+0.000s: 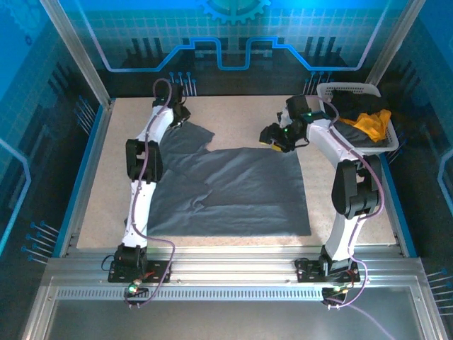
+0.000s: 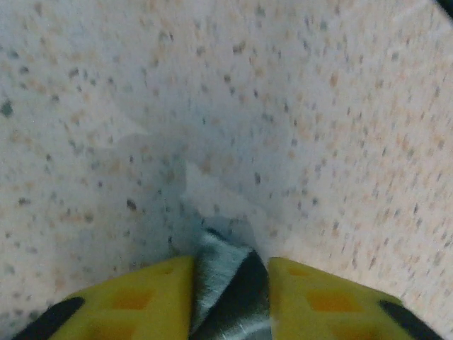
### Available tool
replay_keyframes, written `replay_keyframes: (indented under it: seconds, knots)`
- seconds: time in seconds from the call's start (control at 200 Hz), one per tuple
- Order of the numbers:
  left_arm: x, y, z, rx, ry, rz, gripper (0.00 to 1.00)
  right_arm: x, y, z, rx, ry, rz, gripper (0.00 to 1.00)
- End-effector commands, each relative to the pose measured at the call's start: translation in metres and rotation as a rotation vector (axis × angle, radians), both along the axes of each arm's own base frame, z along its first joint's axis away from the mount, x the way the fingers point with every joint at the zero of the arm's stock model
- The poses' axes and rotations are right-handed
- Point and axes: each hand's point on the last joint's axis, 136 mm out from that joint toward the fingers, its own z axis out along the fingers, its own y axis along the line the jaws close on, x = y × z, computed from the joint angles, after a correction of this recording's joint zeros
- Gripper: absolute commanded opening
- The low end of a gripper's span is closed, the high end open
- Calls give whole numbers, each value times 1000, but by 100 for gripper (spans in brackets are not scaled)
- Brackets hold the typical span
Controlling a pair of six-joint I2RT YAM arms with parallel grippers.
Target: Fold and stack the t-shirts
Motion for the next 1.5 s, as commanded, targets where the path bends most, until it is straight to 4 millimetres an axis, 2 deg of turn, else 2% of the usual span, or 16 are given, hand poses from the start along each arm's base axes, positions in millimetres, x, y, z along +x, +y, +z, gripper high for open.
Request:
replay_keyframes:
  seconds: [0.0,0.075,0.17,0.24,0.31,0.48,0.57,0.645,0.83,1.005,1.085,1.1,1.135,1.396,1.441,1.496]
  knots:
    - [-57,-8,-50,-28,275,13,24,5,3,10,29,-6,13,55]
    - [-65,-4,-51,-7,309,11,17,7,-1,6,15,2,2,55]
    - [-71,6,-43,25,330,11,0,10,-19,-1,-58,19,-42,54]
    - [-70,13,-27,63,308,12,0,15,-32,-1,-120,3,-76,53]
    - [-62,16,0,87,242,-2,0,23,-45,-5,-180,-11,-106,51]
    - [-53,14,68,77,85,-9,0,38,-91,-44,-340,90,-241,47]
    - [-56,8,88,37,43,-19,0,42,-111,-59,-419,146,-295,47]
    - [-62,3,100,-2,18,-25,0,46,-119,-69,-460,166,-306,47]
    - [-78,-9,108,-103,-7,-17,0,56,-127,-97,-488,208,-285,47]
    - [-89,-17,109,-154,0,-25,0,66,-124,-106,-464,214,-267,45]
    - [-93,-17,109,-158,3,-28,0,65,-124,-106,-467,225,-264,42]
    - [-93,-17,109,-158,4,-29,0,63,-125,-117,-473,249,-259,42]
    - [-94,-18,111,-160,4,-32,0,61,-127,-122,-481,263,-262,42]
    - [-98,-20,120,-170,-6,-34,0,56,-130,-136,-485,302,-243,36]
    - [-100,-19,121,-169,-5,-34,0,55,-131,-138,-486,307,-244,34]
    - [-102,-19,122,-168,0,-31,0,54,-132,-139,-489,310,-249,24]
